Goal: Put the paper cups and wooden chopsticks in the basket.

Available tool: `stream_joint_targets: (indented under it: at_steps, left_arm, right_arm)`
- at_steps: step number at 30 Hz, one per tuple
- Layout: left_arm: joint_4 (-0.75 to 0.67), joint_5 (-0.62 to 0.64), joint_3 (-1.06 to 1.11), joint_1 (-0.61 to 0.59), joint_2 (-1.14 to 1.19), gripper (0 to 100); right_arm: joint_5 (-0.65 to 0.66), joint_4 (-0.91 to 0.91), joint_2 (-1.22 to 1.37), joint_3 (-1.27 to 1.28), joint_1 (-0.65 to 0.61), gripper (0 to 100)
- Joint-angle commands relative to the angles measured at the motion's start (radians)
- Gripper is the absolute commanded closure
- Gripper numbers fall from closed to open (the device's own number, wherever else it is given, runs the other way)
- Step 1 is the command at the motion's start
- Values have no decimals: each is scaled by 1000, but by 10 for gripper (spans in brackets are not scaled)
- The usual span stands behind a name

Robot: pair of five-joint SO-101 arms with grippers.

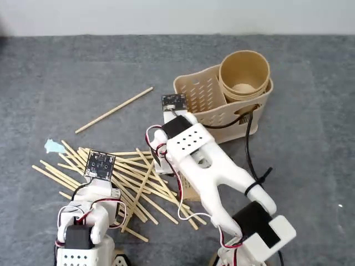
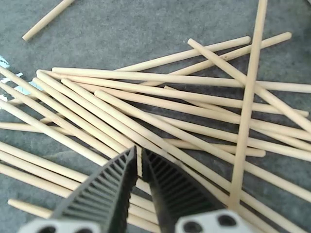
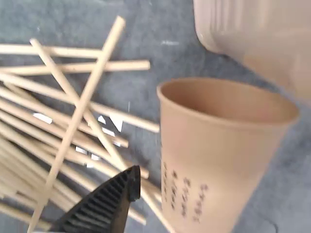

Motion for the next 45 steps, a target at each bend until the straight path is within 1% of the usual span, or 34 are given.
stream_joint_targets:
  at_steps: [1, 9, 14, 23, 27, 32, 35, 38, 40, 42, 44, 45]
  left_arm:
    - [3, 8, -18, 6, -15, 986]
    - [3, 8, -18, 6, -15, 986]
    - [3, 8, -18, 6, -15, 986]
    - [3, 8, -18, 6, -15, 986]
    - [3, 8, -18, 6, -15, 986]
    - [3, 8, -18, 6, -15, 986]
    - [3, 8, -18, 6, -15, 986]
    - [3, 8, -18, 6, -15, 986]
    - [3, 8, -18, 6, -15, 986]
    - [3, 8, -18, 6, -15, 986]
    - [3, 8, -18, 6, -15, 986]
    - [3, 8, -18, 6, -15, 986]
  right_arm:
    - [-15, 81, -31, 31, 1, 418]
    - [-9, 96, -125, 31, 58, 418]
    - [-8, 117, -194, 29, 53, 418]
    - [34, 151, -415, 29, 51, 418]
    - [115, 191, -512, 29, 51, 418]
    - [144, 257, -634, 29, 51, 418]
    - [160, 300, -714, 31, 51, 467]
    - [238, 295, -826, 83, 50, 561]
    - [298, 251, -906, 160, 33, 624]
    - [325, 191, -983, 262, 22, 675]
    - [327, 114, -1038, 364, 10, 701]
    - [328, 73, -1056, 408, 10, 697]
